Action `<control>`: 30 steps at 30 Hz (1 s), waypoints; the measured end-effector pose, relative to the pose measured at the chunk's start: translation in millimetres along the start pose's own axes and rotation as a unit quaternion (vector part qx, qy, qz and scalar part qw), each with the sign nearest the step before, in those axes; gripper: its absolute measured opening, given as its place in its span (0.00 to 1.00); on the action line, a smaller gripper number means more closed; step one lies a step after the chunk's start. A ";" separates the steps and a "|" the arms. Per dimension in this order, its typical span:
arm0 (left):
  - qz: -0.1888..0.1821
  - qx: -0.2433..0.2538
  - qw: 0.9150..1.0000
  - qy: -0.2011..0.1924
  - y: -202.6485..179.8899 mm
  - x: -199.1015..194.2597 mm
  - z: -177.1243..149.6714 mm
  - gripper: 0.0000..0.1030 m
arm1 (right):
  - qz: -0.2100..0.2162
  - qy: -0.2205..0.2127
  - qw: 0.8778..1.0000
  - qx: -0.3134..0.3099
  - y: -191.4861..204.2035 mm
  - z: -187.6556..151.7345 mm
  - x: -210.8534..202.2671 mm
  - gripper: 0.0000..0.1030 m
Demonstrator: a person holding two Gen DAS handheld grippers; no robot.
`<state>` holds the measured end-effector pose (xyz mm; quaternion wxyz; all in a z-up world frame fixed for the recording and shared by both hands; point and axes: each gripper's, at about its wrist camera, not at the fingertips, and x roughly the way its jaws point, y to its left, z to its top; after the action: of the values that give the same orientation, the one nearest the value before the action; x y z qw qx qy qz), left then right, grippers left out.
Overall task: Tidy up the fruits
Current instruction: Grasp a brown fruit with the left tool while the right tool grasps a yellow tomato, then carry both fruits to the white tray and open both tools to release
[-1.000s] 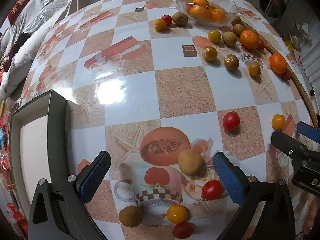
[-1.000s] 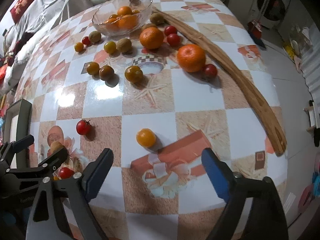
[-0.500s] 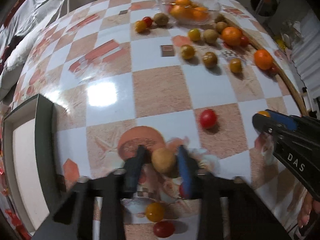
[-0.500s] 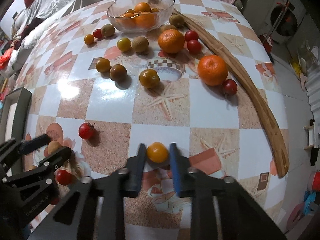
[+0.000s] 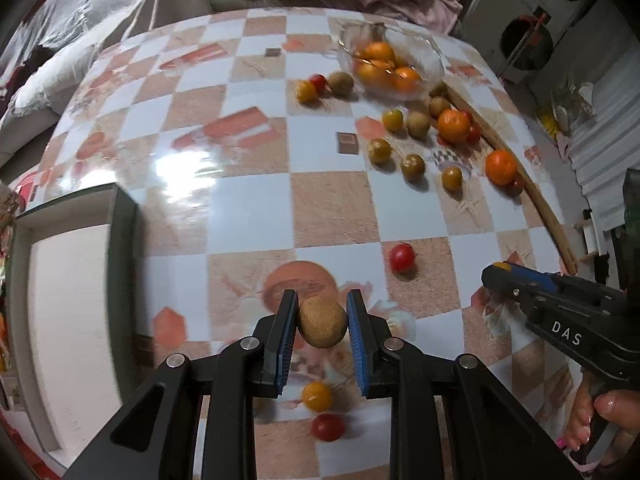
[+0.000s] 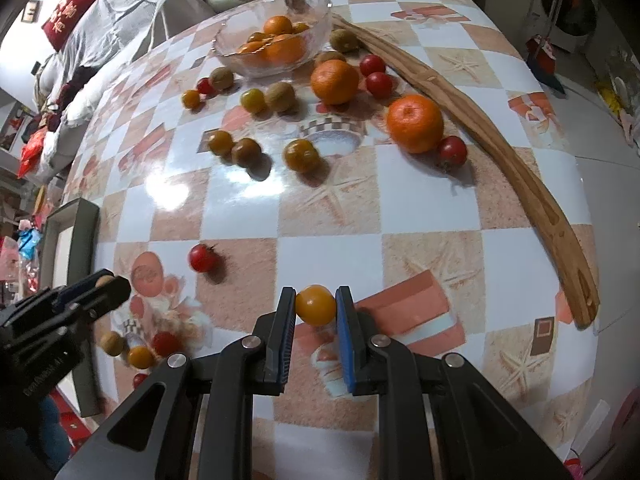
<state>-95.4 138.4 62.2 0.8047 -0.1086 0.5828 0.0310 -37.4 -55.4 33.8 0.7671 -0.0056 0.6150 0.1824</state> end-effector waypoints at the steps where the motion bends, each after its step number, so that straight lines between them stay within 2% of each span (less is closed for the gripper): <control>1: 0.001 -0.003 1.000 -0.001 2.7 -0.7 0.5 0.26 | 0.001 -0.001 1.000 -0.004 5.1 0.4 -0.7 0.21; 8: 0.008 -0.015 1.000 -0.014 63.4 -23.6 -7.4 0.26 | 0.014 -0.005 1.000 -0.012 59.9 1.8 1.9 0.21; 17: 0.048 -0.046 0.998 -0.021 173.5 -45.2 -22.0 0.26 | 0.042 -0.004 0.998 -0.049 174.1 5.8 9.4 0.21; 24: 0.074 -0.076 0.994 -0.014 242.6 -33.7 -26.0 0.26 | 0.072 0.003 0.994 -0.082 264.0 19.0 35.1 0.21; 30: 0.087 -0.073 0.994 -0.005 263.4 -11.0 -25.3 0.26 | 0.064 0.021 0.991 -0.114 312.8 27.5 68.3 0.21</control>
<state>-169.0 390.6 28.5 0.7916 -0.1163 0.5824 0.1439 -89.2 261.6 43.4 0.7350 -0.0578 0.6054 0.3000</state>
